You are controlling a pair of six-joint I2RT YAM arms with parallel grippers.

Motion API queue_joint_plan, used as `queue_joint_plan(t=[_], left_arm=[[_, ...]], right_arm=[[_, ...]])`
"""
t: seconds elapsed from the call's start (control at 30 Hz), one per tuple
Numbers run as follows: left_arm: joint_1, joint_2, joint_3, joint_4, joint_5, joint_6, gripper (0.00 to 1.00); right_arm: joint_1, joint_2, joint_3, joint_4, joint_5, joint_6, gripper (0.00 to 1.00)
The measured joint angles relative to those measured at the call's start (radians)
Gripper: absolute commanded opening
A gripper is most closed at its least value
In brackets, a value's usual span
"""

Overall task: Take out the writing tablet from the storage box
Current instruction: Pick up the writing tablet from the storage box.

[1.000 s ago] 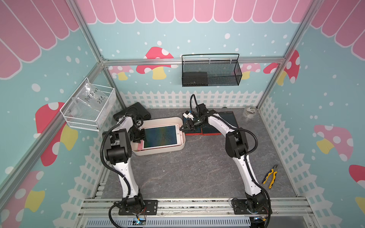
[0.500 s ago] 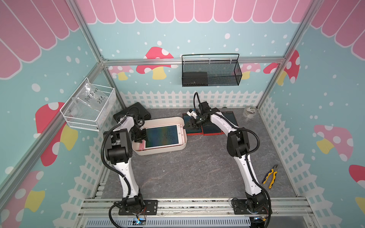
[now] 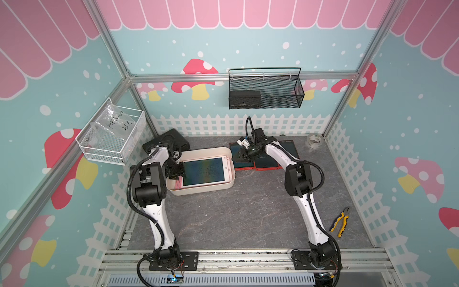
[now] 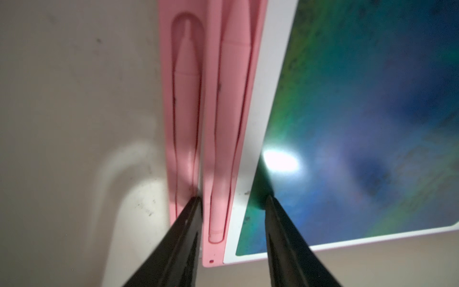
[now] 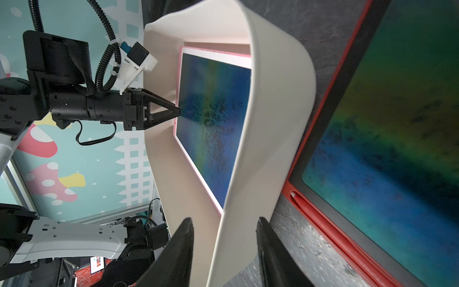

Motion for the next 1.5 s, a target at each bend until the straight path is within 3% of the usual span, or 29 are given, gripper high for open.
queue_joint_plan(t=[0.73, 1.5], left_arm=[[0.013, -0.135, -0.132, 0.043, 0.075, -0.026, 0.41], [0.093, -0.311, -0.233, 0.143, 0.29, -0.074, 0.37]], right_arm=[[0.042, 0.04, 0.024, 0.005, -0.052, 0.015, 0.4], [0.048, 0.04, 0.024, 0.012, -0.075, 0.034, 0.38]])
